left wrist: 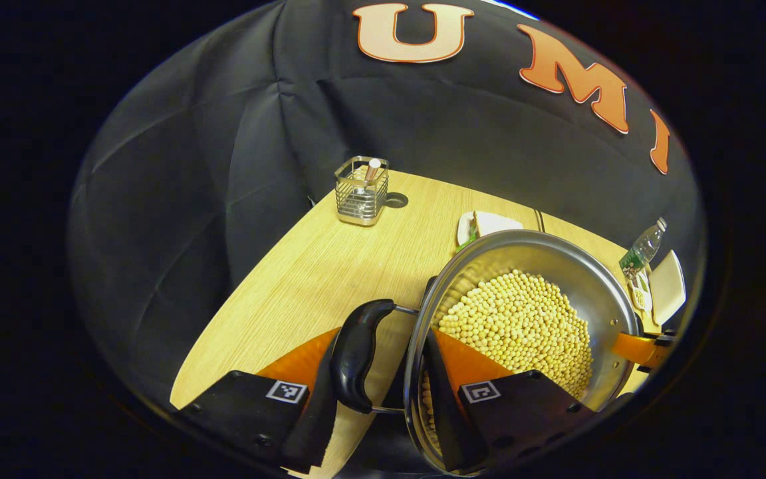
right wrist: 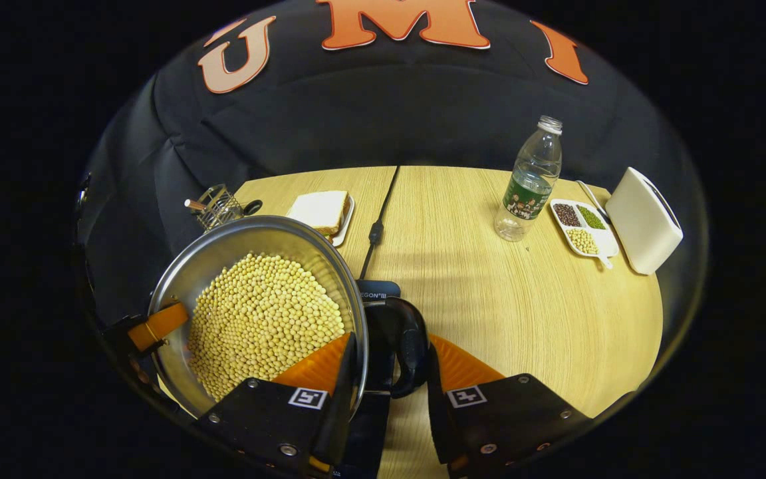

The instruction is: First push the handle of the pot to place it horizontally, then grasp the pot with both hands and set it on the induction cooktop.

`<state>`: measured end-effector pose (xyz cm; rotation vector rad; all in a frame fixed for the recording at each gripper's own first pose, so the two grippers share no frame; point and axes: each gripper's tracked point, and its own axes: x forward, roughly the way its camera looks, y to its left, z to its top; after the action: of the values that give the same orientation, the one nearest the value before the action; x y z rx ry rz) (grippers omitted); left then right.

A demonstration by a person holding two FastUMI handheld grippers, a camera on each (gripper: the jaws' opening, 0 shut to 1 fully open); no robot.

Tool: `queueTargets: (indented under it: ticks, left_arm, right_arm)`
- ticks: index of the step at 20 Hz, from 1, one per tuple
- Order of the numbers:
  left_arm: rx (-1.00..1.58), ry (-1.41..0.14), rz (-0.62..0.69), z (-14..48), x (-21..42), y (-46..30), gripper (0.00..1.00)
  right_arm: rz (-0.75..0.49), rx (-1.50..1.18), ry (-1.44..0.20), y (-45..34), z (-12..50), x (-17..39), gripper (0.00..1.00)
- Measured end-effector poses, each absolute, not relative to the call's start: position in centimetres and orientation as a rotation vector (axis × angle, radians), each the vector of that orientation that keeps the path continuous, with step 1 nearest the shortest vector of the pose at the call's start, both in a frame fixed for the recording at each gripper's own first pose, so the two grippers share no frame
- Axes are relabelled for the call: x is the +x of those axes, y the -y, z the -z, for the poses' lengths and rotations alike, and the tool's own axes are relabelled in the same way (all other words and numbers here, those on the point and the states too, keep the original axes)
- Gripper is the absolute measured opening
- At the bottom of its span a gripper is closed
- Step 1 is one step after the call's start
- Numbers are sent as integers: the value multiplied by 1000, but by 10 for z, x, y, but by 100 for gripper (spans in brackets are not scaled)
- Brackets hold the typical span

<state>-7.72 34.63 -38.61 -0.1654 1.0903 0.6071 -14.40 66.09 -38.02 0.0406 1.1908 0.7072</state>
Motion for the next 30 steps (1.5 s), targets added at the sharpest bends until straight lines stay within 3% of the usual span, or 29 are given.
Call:
queueTargets:
  ticks: [4, 5, 9, 10, 11, 12, 13, 16, 22, 30]
  left_arm:
    - [-172, -1081, -604, 388, -84, -349, 69]
    - [-175, -1082, -599, 388, -87, -346, 70]
    - [-112, -1053, -586, 380, -83, -336, 78]
    - [-101, -1041, -580, 372, -80, -331, 85]
    - [-93, -1031, -576, 362, -75, -325, 83]
    - [-81, -1017, -576, 350, -77, -323, 92]
    - [-65, -1000, -578, 340, -74, -323, 91]
    - [-7, -942, -578, 306, -64, -311, 99]
    - [25, -807, -582, 233, -36, -255, 99]
    - [-49, -615, -588, 131, -7, -186, 98]
  right_arm:
    - [-713, 37, -1163, -659, 380, -138, 51]
    - [-716, 34, -1158, -659, 381, -137, 47]
    - [-762, 48, -1127, -656, 375, -131, 59]
    - [-774, 61, -1083, -653, 369, -121, 63]
    - [-782, 57, -1035, -648, 361, -110, 63]
    - [-789, 53, -984, -639, 350, -100, 66]
    - [-773, 42, -928, -626, 341, -84, 67]
    - [-727, 27, -796, -576, 316, -48, 73]
    - [-595, 53, -663, -428, 281, 4, 83]
    - [-387, 103, -492, -225, 221, 48, 85]
